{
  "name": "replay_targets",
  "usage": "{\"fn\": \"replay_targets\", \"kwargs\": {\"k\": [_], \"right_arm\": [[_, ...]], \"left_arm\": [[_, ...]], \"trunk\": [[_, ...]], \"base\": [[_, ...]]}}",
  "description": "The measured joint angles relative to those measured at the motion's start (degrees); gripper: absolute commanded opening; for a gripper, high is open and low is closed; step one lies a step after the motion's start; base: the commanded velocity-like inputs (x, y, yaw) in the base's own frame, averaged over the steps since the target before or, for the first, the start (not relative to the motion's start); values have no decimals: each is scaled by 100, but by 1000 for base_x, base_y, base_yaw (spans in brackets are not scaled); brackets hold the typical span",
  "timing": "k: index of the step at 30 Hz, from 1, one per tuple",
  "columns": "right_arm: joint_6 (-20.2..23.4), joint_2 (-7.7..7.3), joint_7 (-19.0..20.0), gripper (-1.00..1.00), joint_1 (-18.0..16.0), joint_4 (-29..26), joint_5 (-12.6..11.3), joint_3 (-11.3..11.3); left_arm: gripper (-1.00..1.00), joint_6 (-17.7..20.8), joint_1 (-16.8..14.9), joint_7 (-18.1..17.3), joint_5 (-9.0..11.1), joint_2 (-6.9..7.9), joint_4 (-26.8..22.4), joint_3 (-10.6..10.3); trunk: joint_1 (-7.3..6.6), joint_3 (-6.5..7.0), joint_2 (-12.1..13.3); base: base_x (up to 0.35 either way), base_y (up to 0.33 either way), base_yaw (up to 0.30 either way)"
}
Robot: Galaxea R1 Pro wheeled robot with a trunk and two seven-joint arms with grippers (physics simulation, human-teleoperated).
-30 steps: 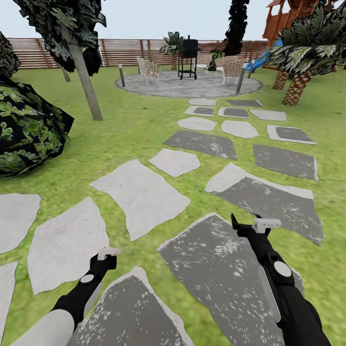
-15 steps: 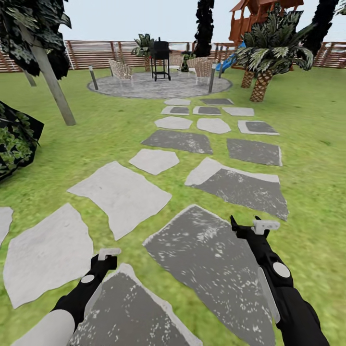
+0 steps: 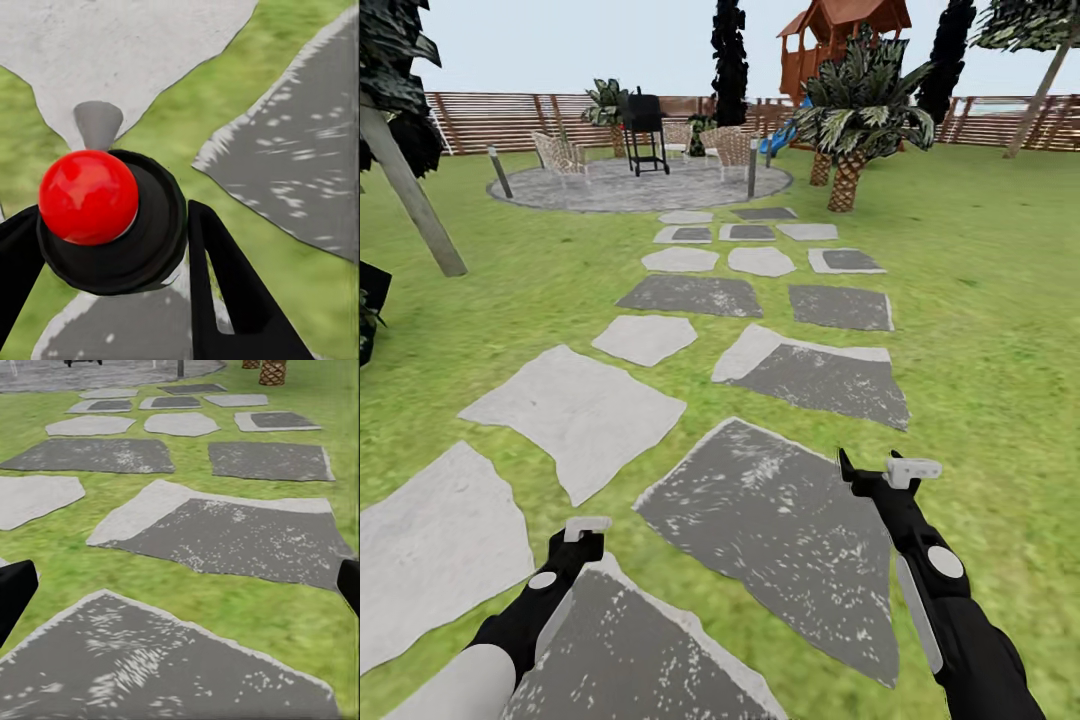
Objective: In the garden, pick up the pesticide atomizer on the floor and spray pesticide onto both trees until each tree trunk is fully covered.
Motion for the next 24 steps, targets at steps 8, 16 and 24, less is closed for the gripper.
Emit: {"fn": "replay_targets", "kwargs": {"k": [8,16,24], "right_arm": [[0,0,0,100,0,0,-4,-5],[0,-3,0,100,0,0,-2,-6],[0,-9,0,100,0,0,-4,-14]], "left_arm": [[-100,-1,0,-7,0,-2,27,0],[-100,-8,1,-7,0,0,33,0],[-100,-8,1,-7,0,-6,56,0]], "trunk": [[0,0,0],[0,0,0],[0,0,0]], "base": [[0,0,-300],[0,0,-300],[0,0,-300]]}}
